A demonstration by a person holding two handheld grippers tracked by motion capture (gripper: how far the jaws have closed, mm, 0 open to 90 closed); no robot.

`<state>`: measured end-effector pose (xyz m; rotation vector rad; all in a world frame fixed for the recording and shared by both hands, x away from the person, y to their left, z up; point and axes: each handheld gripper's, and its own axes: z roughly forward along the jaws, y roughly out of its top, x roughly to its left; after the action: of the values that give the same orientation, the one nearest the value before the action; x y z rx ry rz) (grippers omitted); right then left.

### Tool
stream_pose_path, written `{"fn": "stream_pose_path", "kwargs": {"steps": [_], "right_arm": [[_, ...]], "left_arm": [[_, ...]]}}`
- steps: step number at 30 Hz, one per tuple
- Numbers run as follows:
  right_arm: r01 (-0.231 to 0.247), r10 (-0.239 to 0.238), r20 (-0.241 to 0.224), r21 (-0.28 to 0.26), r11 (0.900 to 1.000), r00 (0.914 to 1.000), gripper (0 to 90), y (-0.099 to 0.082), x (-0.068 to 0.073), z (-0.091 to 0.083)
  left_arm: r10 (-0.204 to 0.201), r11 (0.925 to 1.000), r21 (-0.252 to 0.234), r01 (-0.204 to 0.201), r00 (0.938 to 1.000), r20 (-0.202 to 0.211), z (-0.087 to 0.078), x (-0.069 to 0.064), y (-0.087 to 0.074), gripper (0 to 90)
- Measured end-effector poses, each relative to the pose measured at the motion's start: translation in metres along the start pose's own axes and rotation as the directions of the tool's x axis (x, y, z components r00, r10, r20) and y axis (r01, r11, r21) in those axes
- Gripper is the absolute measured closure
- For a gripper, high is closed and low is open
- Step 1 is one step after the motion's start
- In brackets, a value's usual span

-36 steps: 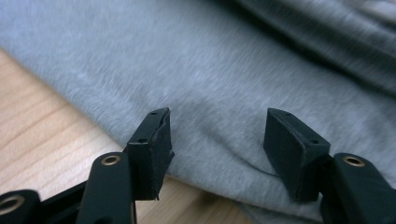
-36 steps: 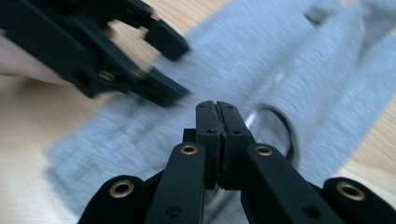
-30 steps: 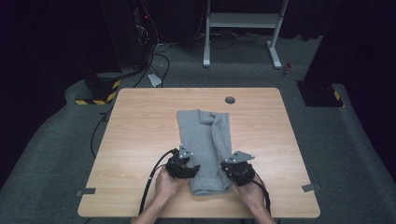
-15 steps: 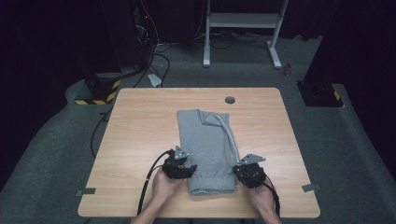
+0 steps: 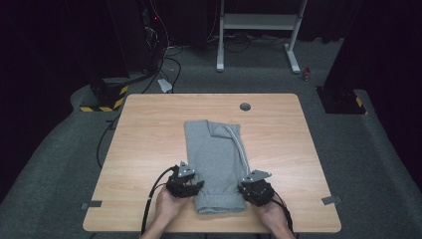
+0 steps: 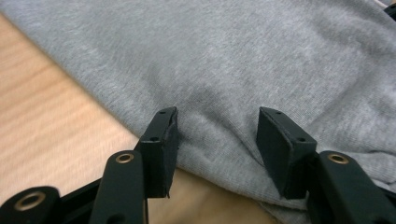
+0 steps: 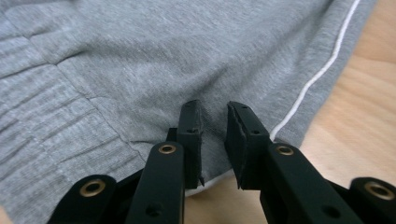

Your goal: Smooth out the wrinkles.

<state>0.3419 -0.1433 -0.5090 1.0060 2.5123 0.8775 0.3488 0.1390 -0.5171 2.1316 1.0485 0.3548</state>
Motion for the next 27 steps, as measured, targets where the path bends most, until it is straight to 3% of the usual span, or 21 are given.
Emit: {"fn": "stream_pose_path", "kwargs": {"steps": [3,7,10,14,18,23,25,27], "right_arm": [[-0.009,0.009,-0.035,-0.006,0.9999,0.9993,73.5,0.0,0.006,-0.002],[0.038,-0.037,0.011,-0.114,0.9928,0.9993,68.9,-0.001,0.014,-0.009],[0.009,-0.004,0.031,-0.145,0.9893,0.9995,72.5,0.012,0.003,-0.006],[-0.024,0.032,0.054,-0.139,0.99,0.998,75.4,0.033,-0.013,0.002],[-0.047,0.059,0.095,-0.124,0.9911,0.9938,74.3,0.051,-0.027,0.013],[-0.116,0.127,0.152,-0.078,0.9901,0.9802,59.3,0.068,-0.047,0.034],[-0.143,0.149,0.16,-0.048,0.9886,0.9759,61.5,0.07,-0.055,0.043],[-0.155,0.154,0.14,-0.005,0.9879,0.978,74.2,0.068,-0.062,0.052]], "left_arm": [[-0.013,0.9999,0.004,0.013,0.9999,0.01,-0.007,0.0,-0.006,49.0],[0.0,0.9994,-0.036,-0.001,0.9997,-0.024,-0.01,0.003,-0.008,41.7],[-0.031,0.9971,-0.07,0.028,0.9987,-0.042,-0.012,0.013,-0.001,40.1],[-0.047,0.9951,-0.09,0.041,0.9968,-0.064,-0.01,0.026,0.017,40.0],[-0.056,0.9969,-0.059,0.052,0.9958,-0.072,0.005,0.038,0.032,40.9],[-0.042,0.999,-0.022,0.04,0.9932,-0.109,0.022,0.047,0.04,41.7],[-0.053,0.9986,-0.005,0.053,0.9937,-0.098,0.027,0.049,0.038,42.1],[-0.051,0.9987,-0.002,0.051,0.9942,-0.094,0.03,0.049,0.035,42.0]]}}
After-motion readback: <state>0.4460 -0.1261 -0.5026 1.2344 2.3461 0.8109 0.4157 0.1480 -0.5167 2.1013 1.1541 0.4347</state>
